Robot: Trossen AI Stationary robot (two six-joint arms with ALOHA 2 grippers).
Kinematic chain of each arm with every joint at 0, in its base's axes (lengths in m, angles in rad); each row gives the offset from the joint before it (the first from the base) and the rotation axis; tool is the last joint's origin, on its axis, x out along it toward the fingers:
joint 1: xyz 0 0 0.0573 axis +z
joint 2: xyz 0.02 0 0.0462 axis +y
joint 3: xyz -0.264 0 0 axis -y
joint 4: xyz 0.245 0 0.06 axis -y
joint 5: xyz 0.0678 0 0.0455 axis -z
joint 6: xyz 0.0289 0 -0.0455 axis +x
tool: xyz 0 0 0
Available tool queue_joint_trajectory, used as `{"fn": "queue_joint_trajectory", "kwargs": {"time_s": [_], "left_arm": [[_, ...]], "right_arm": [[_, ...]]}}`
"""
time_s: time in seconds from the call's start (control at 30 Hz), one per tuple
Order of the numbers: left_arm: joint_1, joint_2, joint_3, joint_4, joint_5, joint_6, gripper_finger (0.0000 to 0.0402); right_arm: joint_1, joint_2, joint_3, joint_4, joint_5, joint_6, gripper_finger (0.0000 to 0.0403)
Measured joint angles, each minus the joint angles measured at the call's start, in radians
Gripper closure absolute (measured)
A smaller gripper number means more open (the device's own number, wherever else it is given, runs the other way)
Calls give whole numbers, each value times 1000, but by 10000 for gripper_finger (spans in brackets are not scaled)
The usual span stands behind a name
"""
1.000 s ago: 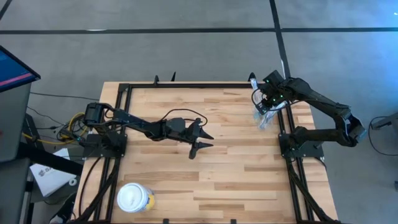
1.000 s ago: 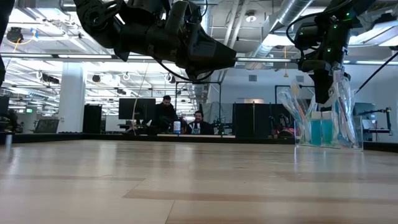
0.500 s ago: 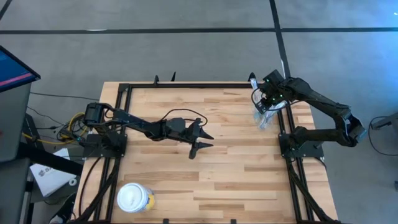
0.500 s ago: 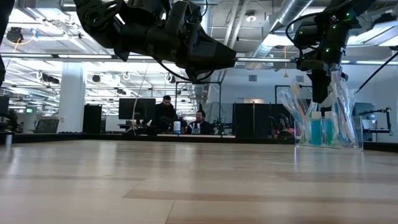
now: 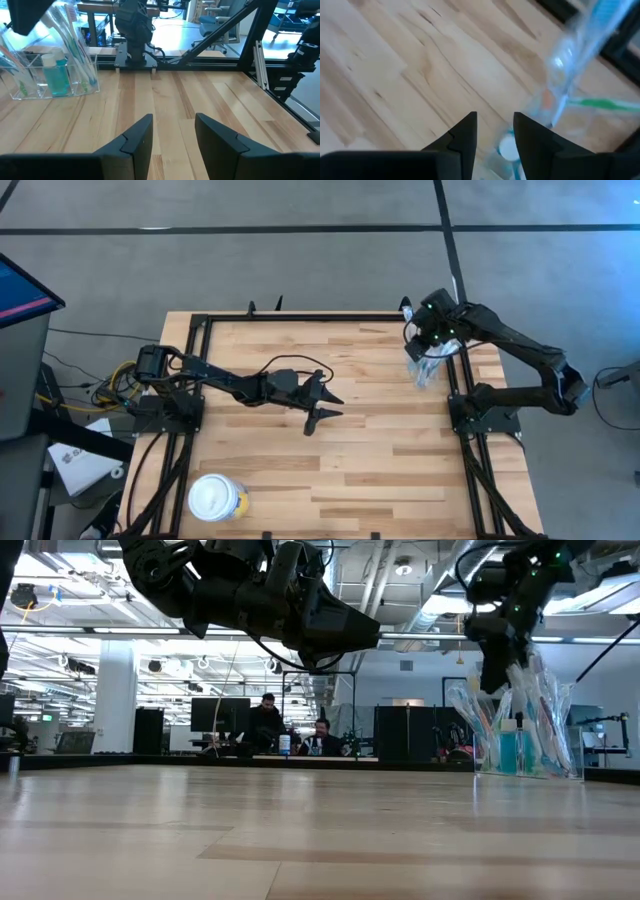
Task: Pick & Place toothbrushing station
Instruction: Return to Home Position
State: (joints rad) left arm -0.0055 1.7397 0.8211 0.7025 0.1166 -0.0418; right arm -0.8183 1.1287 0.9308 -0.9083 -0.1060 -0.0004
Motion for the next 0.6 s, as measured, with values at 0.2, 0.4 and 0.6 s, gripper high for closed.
{"fn": "queue_joint_trajectory", "kwargs": {"time_s": [0.2, 0.4, 0.6], "left_arm": [[0, 0, 0, 0, 0, 0, 262], [0, 0, 0, 0, 0, 0, 262], [0, 0, 0, 0, 0, 0, 262]], "right_arm": [[57, -22, 35, 41, -9, 24, 285], [143, -26, 36, 134, -83, 25, 285], [249, -26, 36, 310, -156, -2, 285]]}}
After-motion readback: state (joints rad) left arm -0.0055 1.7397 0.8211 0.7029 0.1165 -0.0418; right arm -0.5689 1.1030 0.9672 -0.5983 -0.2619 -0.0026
